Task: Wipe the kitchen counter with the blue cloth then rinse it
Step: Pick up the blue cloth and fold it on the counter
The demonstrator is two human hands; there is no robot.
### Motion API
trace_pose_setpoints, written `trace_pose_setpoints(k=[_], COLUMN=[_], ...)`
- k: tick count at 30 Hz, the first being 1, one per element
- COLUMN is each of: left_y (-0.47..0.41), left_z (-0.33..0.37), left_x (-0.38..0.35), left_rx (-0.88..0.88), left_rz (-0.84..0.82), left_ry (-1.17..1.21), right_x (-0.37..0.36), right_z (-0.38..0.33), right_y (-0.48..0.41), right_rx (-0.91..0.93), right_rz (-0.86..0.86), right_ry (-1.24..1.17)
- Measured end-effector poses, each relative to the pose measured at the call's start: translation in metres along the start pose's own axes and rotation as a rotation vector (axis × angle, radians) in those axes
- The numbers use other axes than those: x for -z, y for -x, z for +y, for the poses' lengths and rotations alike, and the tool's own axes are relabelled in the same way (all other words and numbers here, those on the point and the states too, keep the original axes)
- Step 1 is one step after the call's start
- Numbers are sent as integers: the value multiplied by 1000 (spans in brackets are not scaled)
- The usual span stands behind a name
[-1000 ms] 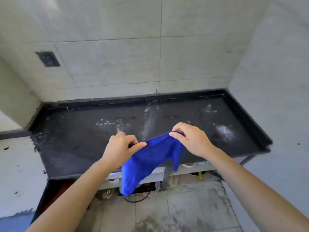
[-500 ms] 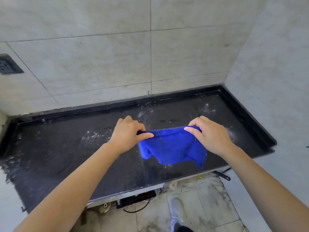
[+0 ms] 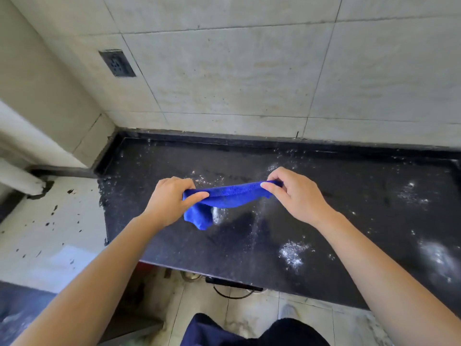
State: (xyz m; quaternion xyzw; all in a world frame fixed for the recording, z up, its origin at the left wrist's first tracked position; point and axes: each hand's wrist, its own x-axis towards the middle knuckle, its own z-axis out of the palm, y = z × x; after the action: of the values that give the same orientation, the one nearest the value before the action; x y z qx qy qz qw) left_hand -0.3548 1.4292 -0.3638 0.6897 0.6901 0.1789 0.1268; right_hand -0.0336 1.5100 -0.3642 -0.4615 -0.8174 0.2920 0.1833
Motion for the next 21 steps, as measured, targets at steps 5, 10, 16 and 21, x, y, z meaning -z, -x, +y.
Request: trace_pose_setpoints(k=[5,10,16,21], left_y=[-10,-15,-5,2], left_z=[-39,-86,-142,-168], left_x=[24,34,29,30], left_rx=[39,44,-67,-123], left_rz=[4,-52,-130,-201], left_ry=[8,113,190,244], right_x=[-12,-32,-70,-99], right_z=[-26,-61,-93,-117], right_y=[-24,-17,5,31], right_rx=[22,-99,-228,-320], right_rz=[45,108,106,175], right_ry=[48,128,293,298])
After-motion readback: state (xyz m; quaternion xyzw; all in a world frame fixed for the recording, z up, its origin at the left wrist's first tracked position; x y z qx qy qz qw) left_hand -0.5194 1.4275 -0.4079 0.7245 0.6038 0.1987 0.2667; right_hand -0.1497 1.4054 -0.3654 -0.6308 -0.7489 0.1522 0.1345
